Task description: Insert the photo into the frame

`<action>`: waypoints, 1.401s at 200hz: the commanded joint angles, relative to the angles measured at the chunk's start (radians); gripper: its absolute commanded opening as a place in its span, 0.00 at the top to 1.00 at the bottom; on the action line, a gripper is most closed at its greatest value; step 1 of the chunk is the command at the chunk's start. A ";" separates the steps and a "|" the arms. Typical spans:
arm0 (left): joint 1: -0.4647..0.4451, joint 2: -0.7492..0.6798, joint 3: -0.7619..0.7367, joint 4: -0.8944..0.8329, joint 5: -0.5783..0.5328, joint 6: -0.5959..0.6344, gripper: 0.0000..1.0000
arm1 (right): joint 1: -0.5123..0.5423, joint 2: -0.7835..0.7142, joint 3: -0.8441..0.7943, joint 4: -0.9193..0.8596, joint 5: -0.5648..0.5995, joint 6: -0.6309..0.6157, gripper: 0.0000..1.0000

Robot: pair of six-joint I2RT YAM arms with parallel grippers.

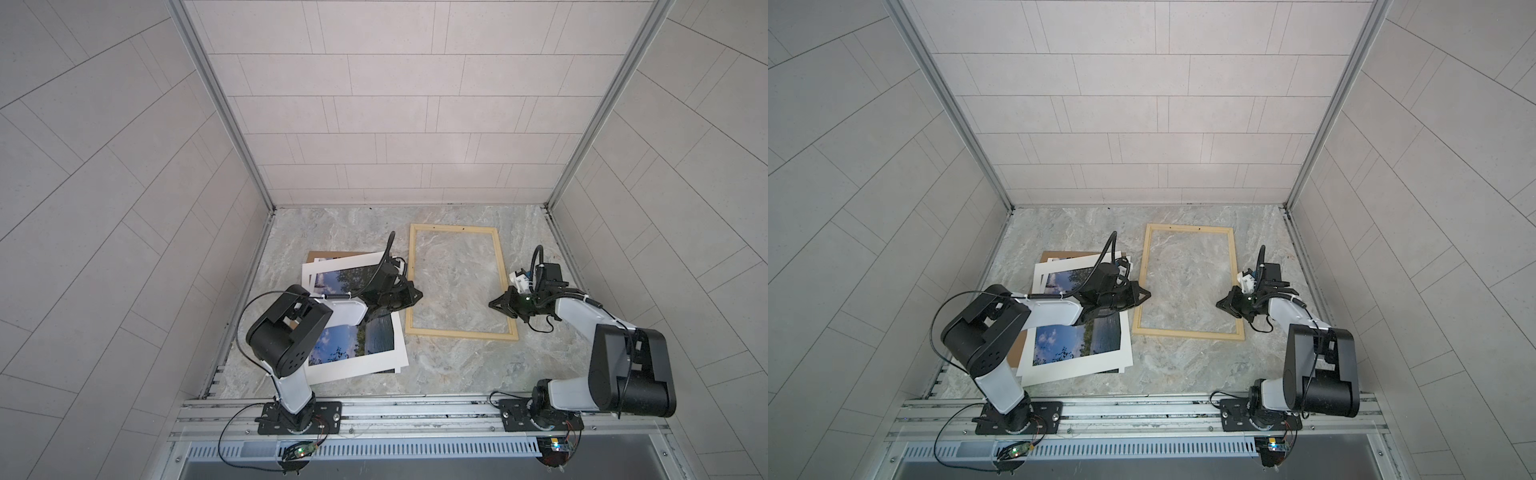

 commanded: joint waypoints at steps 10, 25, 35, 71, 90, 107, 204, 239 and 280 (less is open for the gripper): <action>-0.005 0.026 -0.002 -0.013 0.006 -0.003 1.00 | -0.019 0.017 0.011 0.048 -0.069 0.033 1.00; -0.004 0.030 -0.001 -0.010 0.010 -0.008 1.00 | -0.019 0.016 0.010 0.061 -0.071 0.045 1.00; -0.005 0.033 -0.001 -0.007 0.011 -0.011 1.00 | -0.019 0.012 0.013 0.060 -0.061 0.043 1.00; -0.005 0.044 0.002 -0.005 0.014 -0.011 0.97 | -0.019 0.013 0.023 0.052 -0.030 0.031 1.00; -0.005 0.047 0.001 -0.004 0.007 -0.008 0.97 | -0.014 0.014 0.029 0.047 -0.008 0.017 1.00; -0.005 0.058 0.003 0.000 0.014 -0.011 0.97 | -0.010 0.007 0.033 0.039 0.016 0.009 1.00; -0.005 0.052 -0.011 0.012 0.014 -0.026 0.85 | 0.015 0.007 0.069 0.011 0.106 -0.018 1.00; -0.006 0.035 -0.013 0.008 0.027 -0.031 0.87 | 0.015 0.005 0.073 0.017 0.112 -0.008 1.00; -0.006 0.043 -0.011 0.004 0.044 -0.034 0.88 | 0.015 0.020 0.077 0.014 0.107 -0.010 1.00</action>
